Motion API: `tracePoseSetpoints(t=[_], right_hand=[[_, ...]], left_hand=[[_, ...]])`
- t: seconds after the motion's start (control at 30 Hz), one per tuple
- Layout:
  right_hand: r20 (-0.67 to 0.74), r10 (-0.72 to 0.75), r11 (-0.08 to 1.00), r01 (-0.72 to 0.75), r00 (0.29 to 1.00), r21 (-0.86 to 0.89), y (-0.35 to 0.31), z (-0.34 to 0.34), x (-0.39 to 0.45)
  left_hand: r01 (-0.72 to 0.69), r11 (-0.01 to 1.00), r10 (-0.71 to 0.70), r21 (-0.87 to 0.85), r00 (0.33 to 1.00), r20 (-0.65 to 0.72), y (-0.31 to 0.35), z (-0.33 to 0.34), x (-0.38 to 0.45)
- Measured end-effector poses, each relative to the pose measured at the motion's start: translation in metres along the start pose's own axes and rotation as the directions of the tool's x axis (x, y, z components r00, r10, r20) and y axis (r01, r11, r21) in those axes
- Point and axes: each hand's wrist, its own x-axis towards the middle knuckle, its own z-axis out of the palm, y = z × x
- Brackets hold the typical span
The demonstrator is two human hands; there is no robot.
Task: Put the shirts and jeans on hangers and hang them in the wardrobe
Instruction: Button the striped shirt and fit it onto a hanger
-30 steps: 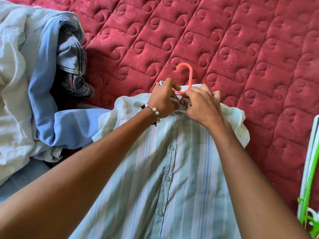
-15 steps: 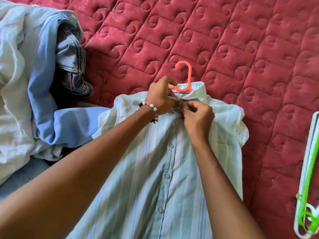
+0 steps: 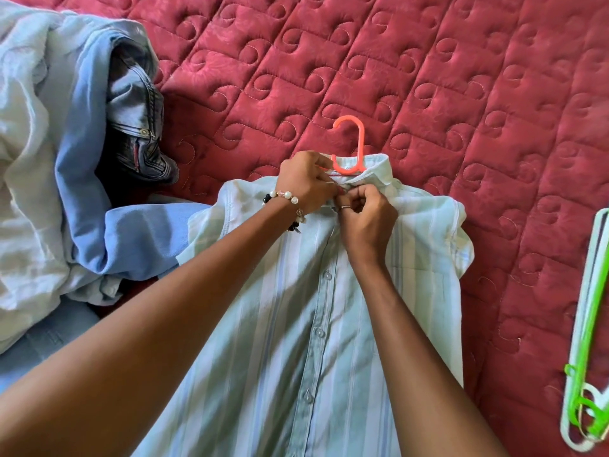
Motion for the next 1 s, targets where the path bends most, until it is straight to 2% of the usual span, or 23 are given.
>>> tracePoseSetpoints(t=[0.03, 0.1, 0.2, 0.3, 0.4, 0.43, 0.5, 0.57, 0.6, 0.67, 0.73, 0.8, 0.87, 0.93, 1.0], right_hand=[[-0.005, -0.039, 0.999, 0.039, 0.999, 0.008, 0.003, 0.001, -0.001], [0.017, -0.015, 0.997, 0.014, 1.000, 0.082, 0.004, 0.000, -0.002], [0.163, 0.151, 0.968, -0.179, 0.975, 0.177, 0.003, -0.001, 0.002], [0.291, 0.210, 0.937, -0.277, 0.933, 0.212, 0.016, -0.002, 0.013], [0.315, 0.261, 0.957, -0.287, 0.912, 0.038, 0.009, -0.011, 0.020], [0.231, 0.265, 0.964, -0.261, 0.936, -0.048, 0.009, -0.013, 0.022], [-0.091, 0.220, 0.966, -0.230, 0.971, -0.117, -0.001, -0.021, 0.024], [-0.329, 0.033, 0.998, -0.046, 0.944, -0.032, -0.013, -0.027, 0.031], [-0.371, -0.094, 0.996, 0.088, 0.924, -0.034, -0.015, -0.028, 0.037], [-0.300, -0.300, 0.954, 0.280, 0.906, -0.107, -0.018, -0.023, 0.054], [-0.087, -0.379, 0.917, 0.362, 0.921, -0.170, -0.022, -0.014, 0.073], [0.174, -0.244, 0.905, 0.289, 0.954, -0.312, -0.021, -0.001, 0.086], [0.299, -0.009, 0.862, 0.159, 0.954, -0.481, -0.012, 0.012, 0.093], [0.304, 0.072, 0.832, 0.111, 0.950, -0.544, -0.007, 0.020, 0.094], [0.245, 0.114, 0.857, 0.030, 0.963, -0.515, -0.006, 0.023, 0.097]], left_hand=[[0.033, 0.999, -0.033, -0.016, 0.999, 0.030, 0.001, 0.000, 0.001], [0.083, 0.995, -0.078, -0.047, 0.991, 0.104, 0.000, 0.000, 0.005], [0.143, 0.984, -0.123, -0.102, 0.975, 0.187, 0.002, -0.004, 0.010], [0.001, 0.998, -0.013, 0.060, 0.980, 0.199, 0.007, -0.005, 0.012], [-0.166, 0.914, 0.126, 0.370, 0.984, 0.129, 0.008, 0.000, 0.009], [-0.175, 0.868, 0.153, 0.465, 0.984, 0.086, 0.004, 0.003, 0.008], [-0.129, 0.843, 0.180, 0.523, 0.982, -0.049, -0.008, 0.003, 0.006], [-0.095, 0.904, 0.197, 0.417, 0.958, -0.210, -0.025, -0.003, 0.006], [-0.095, 0.930, 0.189, 0.354, 0.952, -0.241, -0.033, -0.007, 0.007], [-0.087, 0.942, 0.158, 0.323, 0.967, -0.200, -0.050, -0.015, 0.006], [-0.044, 0.919, 0.107, 0.391, 0.984, -0.142, -0.067, -0.022, 0.003], [-0.014, 0.854, 0.093, 0.521, 0.987, -0.127, -0.081, -0.029, -0.002], [0.014, 0.772, 0.089, 0.635, 0.988, -0.130, -0.088, -0.036, -0.007], [0.059, 0.740, 0.039, 0.670, 0.991, -0.131, -0.088, -0.044, -0.012], [0.102, 0.756, -0.032, 0.647, 0.992, -0.119, -0.088, -0.049, -0.019]])
